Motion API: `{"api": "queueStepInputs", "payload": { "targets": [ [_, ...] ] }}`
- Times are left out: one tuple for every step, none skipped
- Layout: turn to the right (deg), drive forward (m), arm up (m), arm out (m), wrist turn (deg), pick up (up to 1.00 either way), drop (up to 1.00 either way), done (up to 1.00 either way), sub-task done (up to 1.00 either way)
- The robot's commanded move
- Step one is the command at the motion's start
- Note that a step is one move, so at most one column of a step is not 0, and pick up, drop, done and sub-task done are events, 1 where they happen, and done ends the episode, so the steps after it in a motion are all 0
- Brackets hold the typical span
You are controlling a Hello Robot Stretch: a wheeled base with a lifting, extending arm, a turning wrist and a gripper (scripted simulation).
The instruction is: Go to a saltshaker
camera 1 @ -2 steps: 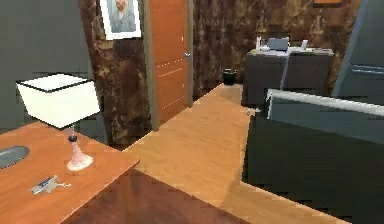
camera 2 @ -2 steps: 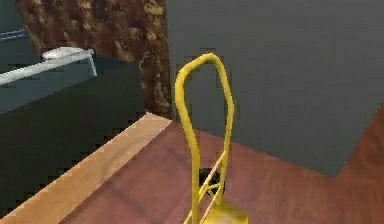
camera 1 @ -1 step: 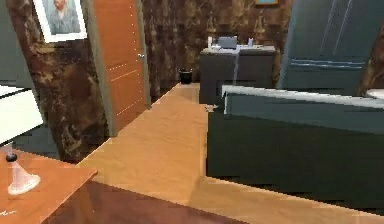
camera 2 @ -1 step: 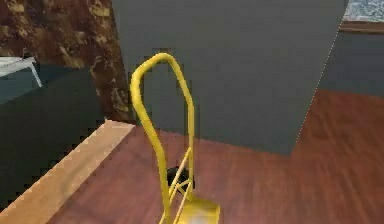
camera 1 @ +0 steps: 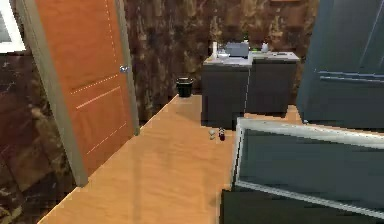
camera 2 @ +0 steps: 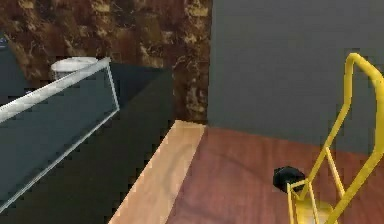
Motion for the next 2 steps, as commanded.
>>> {"api": "queueStepInputs", "payload": {
  "targets": [
    [-33.0, 0.00, 0.00, 0.00, 0.0, 0.00, 0.00, 0.00, 0.00],
    [0.0, 0.75, 0.00, 0.00, 0.0, 0.00, 0.00, 0.00, 0.00]
  ]
}}
